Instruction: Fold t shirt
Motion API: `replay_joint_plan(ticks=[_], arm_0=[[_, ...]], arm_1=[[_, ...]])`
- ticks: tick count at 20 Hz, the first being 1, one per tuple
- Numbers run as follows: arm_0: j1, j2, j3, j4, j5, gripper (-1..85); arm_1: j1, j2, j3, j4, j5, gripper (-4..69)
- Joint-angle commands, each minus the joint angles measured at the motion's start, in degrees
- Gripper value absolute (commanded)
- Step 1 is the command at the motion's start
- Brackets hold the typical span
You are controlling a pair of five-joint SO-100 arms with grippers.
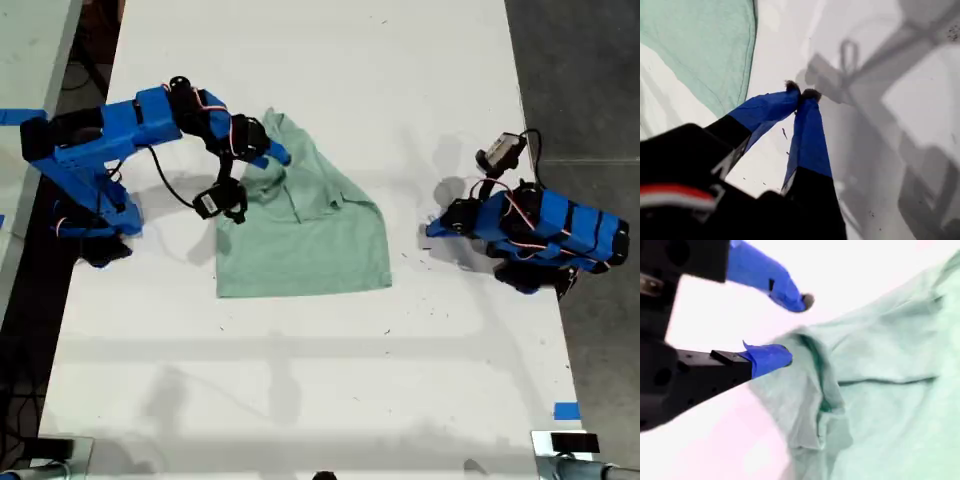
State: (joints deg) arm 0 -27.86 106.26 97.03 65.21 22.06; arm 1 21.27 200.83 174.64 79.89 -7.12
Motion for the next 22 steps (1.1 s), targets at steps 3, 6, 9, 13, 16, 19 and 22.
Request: replay_joint_plan(ticks=[3,6,9,13,16,19,22], arm_0=[[-6.5,2.5,-13.4,10.4,1.5,-0.1],[-9.0,23.7,-1.2,10.7,2.9,-0.1],[6.3,57.0,34.5,-3.9,-5.4,-0.1],[19.1,96.5,81.7,-15.8,-15.6,-0.1],[17.1,100.5,87.8,-14.1,-13.3,-0.1],[17.0,100.3,87.6,-12.8,-13.4,-0.1],[16.5,100.3,87.6,-12.6,-13.4,-0.1]], arm_1=[[-1.0,0.4,2.2,-1.3,-0.8,2.2],[-1.0,0.4,2.2,-1.3,-0.8,2.2],[-1.1,0.4,2.2,-1.2,-0.9,2.2],[-0.8,0.4,2.2,-1.7,-1.5,2.2],[-0.6,0.4,2.4,-1.8,-1.5,2.2],[-0.4,0.4,2.4,-1.7,-1.1,2.2],[-0.4,0.4,2.4,-1.6,-0.7,2.2]])
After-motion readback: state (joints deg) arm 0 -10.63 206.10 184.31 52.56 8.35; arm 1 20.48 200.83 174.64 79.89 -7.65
